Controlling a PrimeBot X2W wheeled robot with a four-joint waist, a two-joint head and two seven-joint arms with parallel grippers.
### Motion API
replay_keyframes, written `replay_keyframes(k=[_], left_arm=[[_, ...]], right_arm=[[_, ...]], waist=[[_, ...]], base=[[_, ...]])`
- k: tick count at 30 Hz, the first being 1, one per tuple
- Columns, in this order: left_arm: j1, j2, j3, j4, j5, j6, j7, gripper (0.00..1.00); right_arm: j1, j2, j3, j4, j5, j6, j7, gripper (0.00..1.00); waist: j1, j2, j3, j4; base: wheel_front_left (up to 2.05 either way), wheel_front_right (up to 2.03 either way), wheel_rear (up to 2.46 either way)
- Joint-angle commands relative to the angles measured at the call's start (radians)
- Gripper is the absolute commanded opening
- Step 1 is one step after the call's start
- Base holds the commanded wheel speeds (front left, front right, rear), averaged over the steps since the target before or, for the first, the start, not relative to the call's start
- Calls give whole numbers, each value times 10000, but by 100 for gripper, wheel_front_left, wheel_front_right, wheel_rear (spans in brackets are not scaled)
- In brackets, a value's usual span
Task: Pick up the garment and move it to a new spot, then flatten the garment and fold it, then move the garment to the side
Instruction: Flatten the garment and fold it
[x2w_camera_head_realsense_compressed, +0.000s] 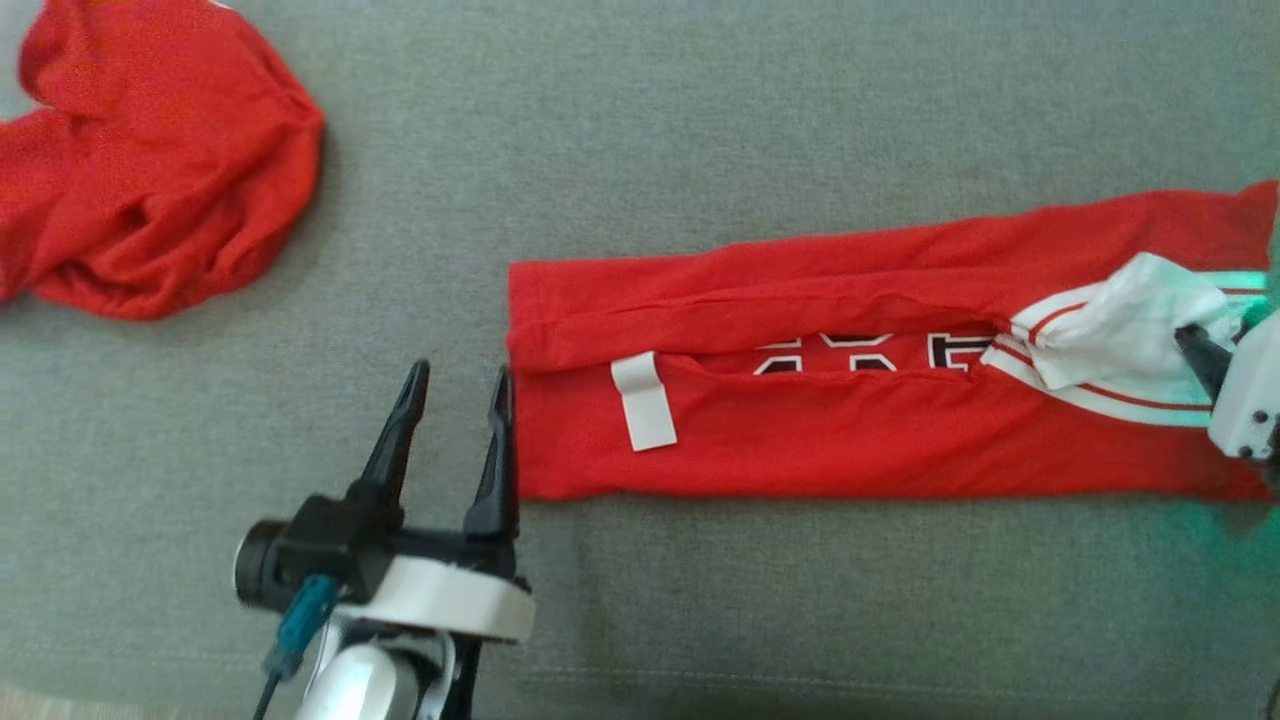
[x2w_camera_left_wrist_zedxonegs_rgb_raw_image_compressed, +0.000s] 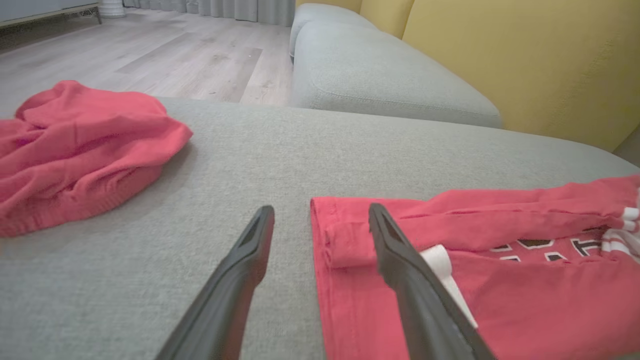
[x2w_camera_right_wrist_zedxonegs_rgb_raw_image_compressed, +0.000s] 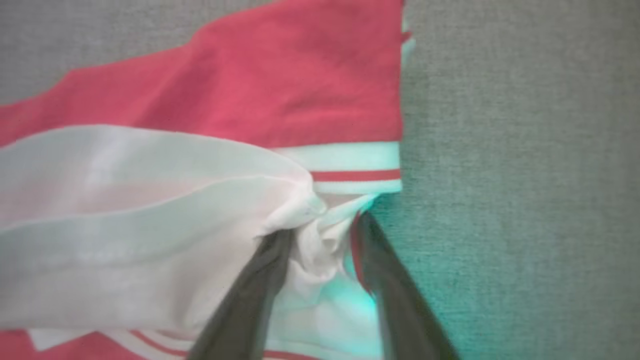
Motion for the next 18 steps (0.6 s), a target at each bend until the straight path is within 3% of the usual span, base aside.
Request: replay_keyframes(k=[1,6,14,18], left_arm=[[200,-133,555,-278,201,-220,-120,100],[528,-330,895,-117,454,-636,-121,100],[1185,-513,1424,262,706,-1247,-121,100],[1466,-559,1562,345,676,-1360,-121,100]], right_arm=[[288,88,224,-72,437,69,52,0],[319,16,-704,-93,831,69,-271,0],[551,-1368,-3860,72,52,69,-80,0],[595,-1698,-4087,-135,232,69,51,0]], waist=[[0,0,-250,111],[0,0,-844,269],[0,0,-1941,562],[0,0,-2313,626]], base=[[0,0,0],[0,0,0],[0,0,0],[0,0,0]])
